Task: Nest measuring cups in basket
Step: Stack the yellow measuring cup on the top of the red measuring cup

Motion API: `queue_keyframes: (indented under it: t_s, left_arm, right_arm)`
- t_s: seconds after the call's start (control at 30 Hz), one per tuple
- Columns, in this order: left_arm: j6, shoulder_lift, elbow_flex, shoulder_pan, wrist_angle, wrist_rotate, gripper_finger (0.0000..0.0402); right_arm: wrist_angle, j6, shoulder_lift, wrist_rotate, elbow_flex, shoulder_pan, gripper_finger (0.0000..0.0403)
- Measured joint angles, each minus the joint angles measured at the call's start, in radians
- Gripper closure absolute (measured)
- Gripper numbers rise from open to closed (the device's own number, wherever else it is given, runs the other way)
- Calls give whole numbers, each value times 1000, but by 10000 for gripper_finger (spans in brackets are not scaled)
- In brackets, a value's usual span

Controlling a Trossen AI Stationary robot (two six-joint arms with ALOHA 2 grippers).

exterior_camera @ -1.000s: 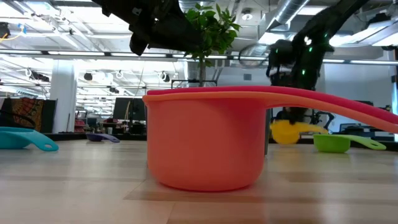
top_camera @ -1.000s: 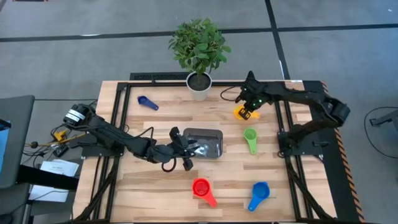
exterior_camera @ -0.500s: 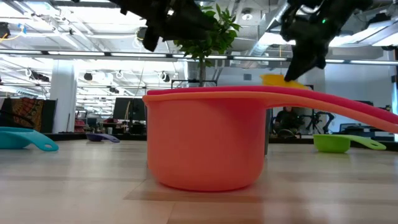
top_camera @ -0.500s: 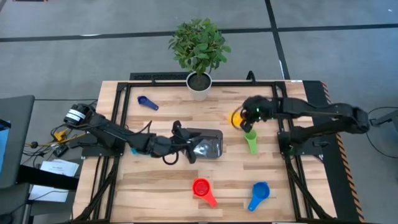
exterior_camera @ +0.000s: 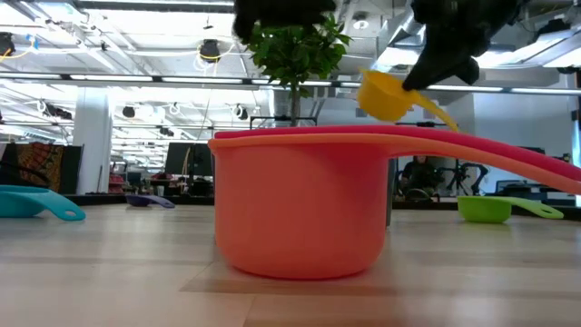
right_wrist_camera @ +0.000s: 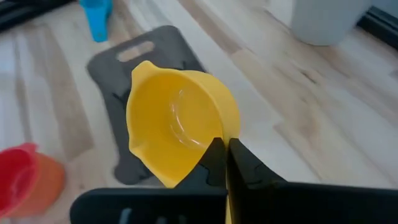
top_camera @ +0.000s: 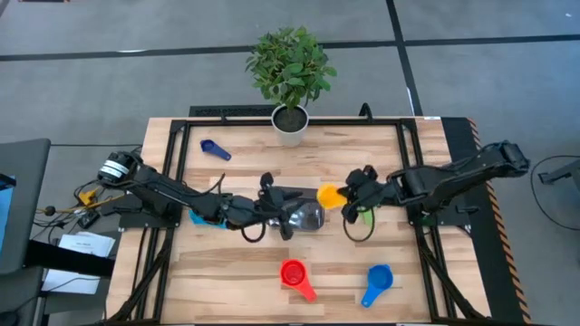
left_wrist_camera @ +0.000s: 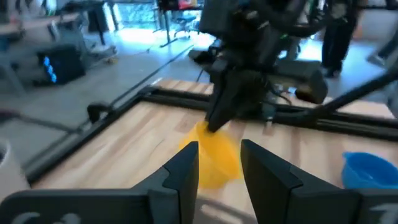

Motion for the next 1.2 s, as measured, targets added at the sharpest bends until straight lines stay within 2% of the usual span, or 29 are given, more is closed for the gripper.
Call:
queue_keyframes:
  t_s: [0.2, 0.3, 0.47, 0.77, 0.9, 1.2]
  left_arm:
    - [81, 109, 176, -5, -206, -73, 286]
    - [86, 145, 250, -5, -304, -75, 277]
    - [86, 185, 342, 3, -411, -5, 267]
    - [88, 187, 380, 9, -494, 40, 267]
    - [70, 187, 380, 23, -540, 104, 267]
    - [24, 186, 380, 26, -656, 73, 274]
  right_arm:
    - [44, 53, 66, 48, 9, 82, 399]
    - [41, 75, 100, 68, 31, 117, 395]
    - [59, 75, 138, 98, 82, 169, 399]
    - [38, 53, 183, 131, 145, 201, 396]
    - [25, 36, 203, 133, 169, 200, 399]
    - [41, 2, 214, 133, 190, 197, 398]
